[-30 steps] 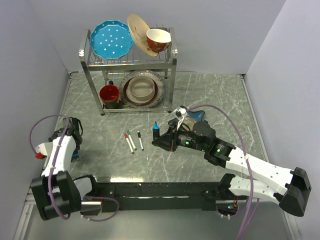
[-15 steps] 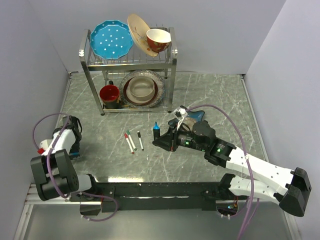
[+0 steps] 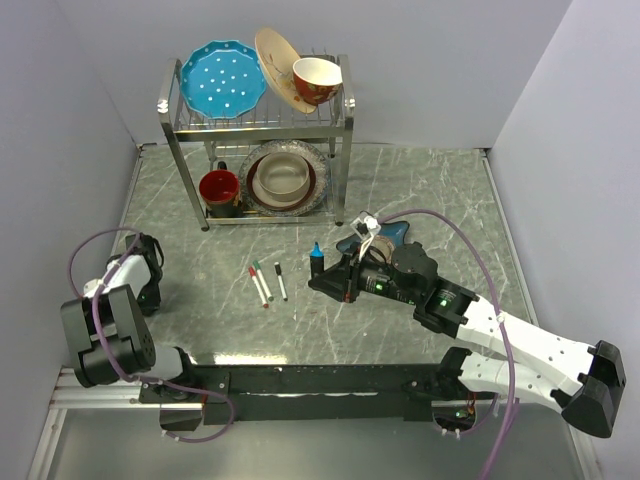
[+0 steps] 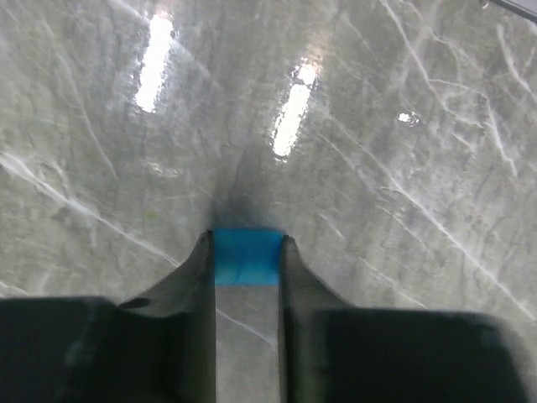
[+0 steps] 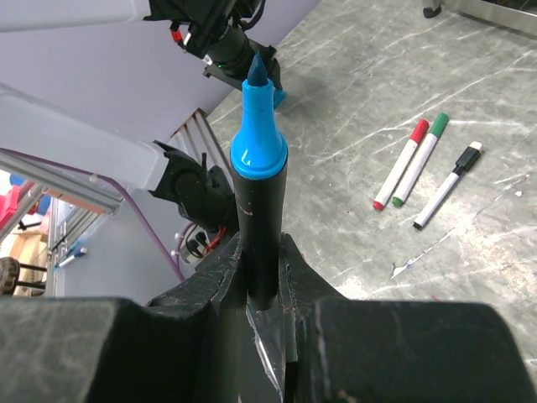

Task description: Insert the pens into the pen caps

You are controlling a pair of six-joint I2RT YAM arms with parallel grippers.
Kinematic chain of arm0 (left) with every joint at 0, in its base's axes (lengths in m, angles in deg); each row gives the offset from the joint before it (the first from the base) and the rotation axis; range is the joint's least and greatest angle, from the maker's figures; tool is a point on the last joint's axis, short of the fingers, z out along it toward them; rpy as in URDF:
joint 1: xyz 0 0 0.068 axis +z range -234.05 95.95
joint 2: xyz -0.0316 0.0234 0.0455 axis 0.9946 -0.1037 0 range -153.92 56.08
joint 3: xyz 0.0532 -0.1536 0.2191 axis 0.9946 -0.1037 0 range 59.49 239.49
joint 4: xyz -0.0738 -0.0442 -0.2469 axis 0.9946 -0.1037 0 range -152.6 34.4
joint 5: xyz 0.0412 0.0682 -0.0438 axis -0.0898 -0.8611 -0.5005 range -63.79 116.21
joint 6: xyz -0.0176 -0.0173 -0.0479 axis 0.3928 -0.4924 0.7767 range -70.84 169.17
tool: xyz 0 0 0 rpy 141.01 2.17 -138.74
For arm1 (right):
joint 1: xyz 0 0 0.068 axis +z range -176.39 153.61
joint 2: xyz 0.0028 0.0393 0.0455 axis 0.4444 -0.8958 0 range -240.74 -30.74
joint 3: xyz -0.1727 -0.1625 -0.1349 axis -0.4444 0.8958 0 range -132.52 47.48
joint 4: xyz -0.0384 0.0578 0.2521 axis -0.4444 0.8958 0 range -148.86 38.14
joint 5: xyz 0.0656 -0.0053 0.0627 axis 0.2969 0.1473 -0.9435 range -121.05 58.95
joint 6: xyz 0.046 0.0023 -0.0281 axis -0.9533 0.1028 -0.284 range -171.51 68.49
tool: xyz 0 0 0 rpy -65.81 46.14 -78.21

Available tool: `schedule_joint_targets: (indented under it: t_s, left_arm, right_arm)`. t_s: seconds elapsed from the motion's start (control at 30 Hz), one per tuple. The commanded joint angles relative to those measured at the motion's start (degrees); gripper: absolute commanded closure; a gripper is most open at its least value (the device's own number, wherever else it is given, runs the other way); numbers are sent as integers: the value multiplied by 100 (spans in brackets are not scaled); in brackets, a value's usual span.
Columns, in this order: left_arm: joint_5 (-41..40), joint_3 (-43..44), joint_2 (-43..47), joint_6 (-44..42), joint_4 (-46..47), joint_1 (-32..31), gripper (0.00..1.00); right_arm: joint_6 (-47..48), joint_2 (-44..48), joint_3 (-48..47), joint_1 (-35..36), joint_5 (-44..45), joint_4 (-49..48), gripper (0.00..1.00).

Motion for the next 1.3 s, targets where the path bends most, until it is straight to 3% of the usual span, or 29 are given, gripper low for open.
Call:
schedule_joint_targets:
  t_s: [0.0, 0.13, 0.2, 0.47, 0.83, 1.0, 1.03, 1.13, 1.27]
  left_arm:
    - [1251, -231, -50, 87, 381, 11, 96]
    - [1989, -363, 161, 359, 390, -94, 99]
    - [2201, -363, 310, 726, 355, -453, 99]
    - [2078, 655, -251, 2125, -391, -2395, 99]
    - [1842, 1332, -1165, 2557, -549, -3240, 99]
    - [1525, 1535, -1298, 2373, -1007, -3373, 71]
    - [1429, 1553, -1272, 2311, -1033, -3408, 60]
    - [1007, 1658, -1131, 2135, -1288, -3504, 42]
    - [620, 1711, -824, 1565, -1393, -3610, 27]
  right_arm:
    - [128, 138, -47, -17, 109, -239, 100]
    - [145, 244, -11, -17, 162, -187, 100]
    - [180, 296, -29, -17, 215, -142, 100]
    - [374, 481, -46, -17, 390, 121, 100]
    - [576, 665, -117, -17, 593, 420, 100]
    - [611, 797, -73, -17, 742, 464, 97]
    - [637, 824, -38, -17, 751, 473, 97]
    - [638, 912, -3, -17, 795, 464, 98]
    - [638, 947, -3, -8, 804, 464, 98]
